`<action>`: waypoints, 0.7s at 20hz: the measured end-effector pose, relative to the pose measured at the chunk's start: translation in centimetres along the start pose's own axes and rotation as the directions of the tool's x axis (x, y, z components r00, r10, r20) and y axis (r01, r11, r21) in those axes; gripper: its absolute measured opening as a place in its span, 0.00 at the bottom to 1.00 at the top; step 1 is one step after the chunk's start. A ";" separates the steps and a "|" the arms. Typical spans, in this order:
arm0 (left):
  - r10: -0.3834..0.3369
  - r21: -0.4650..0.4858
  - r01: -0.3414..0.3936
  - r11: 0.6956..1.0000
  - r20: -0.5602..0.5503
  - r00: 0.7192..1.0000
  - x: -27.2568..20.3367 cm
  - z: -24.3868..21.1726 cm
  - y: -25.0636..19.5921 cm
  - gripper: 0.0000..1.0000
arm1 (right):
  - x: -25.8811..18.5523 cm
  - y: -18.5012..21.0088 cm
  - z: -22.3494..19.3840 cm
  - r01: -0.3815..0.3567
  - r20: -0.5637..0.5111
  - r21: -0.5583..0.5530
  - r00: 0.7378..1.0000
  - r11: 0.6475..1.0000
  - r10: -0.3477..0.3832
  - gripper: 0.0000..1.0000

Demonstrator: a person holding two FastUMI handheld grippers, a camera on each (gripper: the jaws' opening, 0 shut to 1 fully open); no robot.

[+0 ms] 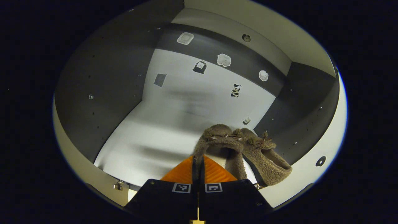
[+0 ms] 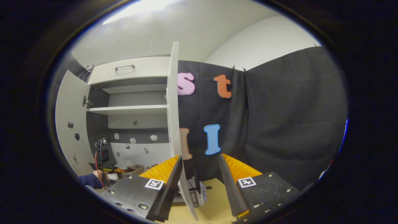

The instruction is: Grab one shoe with the right hand and put it into the shoe cabinet, grab the other shoe with the left hand and put it into the shoe cabinet; then close the right door with the right hand and the left door with the left hand.

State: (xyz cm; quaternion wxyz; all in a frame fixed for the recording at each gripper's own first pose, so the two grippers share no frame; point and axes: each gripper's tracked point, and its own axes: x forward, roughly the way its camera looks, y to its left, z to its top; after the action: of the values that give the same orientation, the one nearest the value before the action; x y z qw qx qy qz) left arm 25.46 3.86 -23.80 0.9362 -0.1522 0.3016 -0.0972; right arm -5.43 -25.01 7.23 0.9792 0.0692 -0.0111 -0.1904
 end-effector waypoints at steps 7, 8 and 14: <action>-0.012 0.001 0.012 1.000 0.003 1.000 0.1 0.2 -0.1 0.22 | -0.2 -0.7 -0.8 0.014 -0.015 0.011 1.000 1.000 -0.014 0.67; 0.003 0.014 -0.003 1.000 0.006 1.000 0.2 0.2 0.2 0.29 | -0.1 -0.7 -1.0 0.014 -0.018 0.009 1.000 1.000 -0.014 0.71; 0.011 0.111 -0.021 0.994 0.090 0.996 -2.8 2.5 -0.5 0.66 | 1.3 -0.5 -2.7 0.003 -0.051 -0.008 0.999 1.000 -0.003 0.67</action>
State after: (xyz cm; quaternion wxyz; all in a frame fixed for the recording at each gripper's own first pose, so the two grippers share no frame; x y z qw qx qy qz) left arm 24.66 4.75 -20.15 0.9566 -0.1013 0.2546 -0.0993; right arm -4.28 -25.58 4.50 0.9792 0.0700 0.0149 -0.1900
